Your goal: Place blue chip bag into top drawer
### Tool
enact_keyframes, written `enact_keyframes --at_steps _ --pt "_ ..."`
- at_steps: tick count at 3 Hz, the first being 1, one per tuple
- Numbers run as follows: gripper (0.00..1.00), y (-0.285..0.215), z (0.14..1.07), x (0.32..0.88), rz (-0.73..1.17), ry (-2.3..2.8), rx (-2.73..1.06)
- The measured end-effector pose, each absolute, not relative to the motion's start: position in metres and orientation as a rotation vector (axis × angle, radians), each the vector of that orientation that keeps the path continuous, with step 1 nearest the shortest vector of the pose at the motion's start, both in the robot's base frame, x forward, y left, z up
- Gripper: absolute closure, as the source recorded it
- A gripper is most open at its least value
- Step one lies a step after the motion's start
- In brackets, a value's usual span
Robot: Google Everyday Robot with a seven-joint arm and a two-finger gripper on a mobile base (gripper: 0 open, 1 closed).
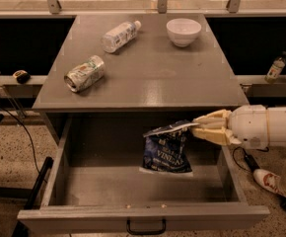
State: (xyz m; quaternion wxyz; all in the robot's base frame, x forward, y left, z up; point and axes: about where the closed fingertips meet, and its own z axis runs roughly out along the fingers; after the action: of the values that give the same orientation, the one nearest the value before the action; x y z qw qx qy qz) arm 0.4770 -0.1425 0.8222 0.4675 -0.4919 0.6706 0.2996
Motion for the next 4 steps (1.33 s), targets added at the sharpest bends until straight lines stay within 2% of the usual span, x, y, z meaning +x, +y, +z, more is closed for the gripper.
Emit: enact_keyframes --at_steps 2,4 --pt "1.0 -0.142 0.808 0.477 0.712 1.663 -1.162" --pt "1.0 -0.13 0.745 0.472 0.595 1.739 -0.999"
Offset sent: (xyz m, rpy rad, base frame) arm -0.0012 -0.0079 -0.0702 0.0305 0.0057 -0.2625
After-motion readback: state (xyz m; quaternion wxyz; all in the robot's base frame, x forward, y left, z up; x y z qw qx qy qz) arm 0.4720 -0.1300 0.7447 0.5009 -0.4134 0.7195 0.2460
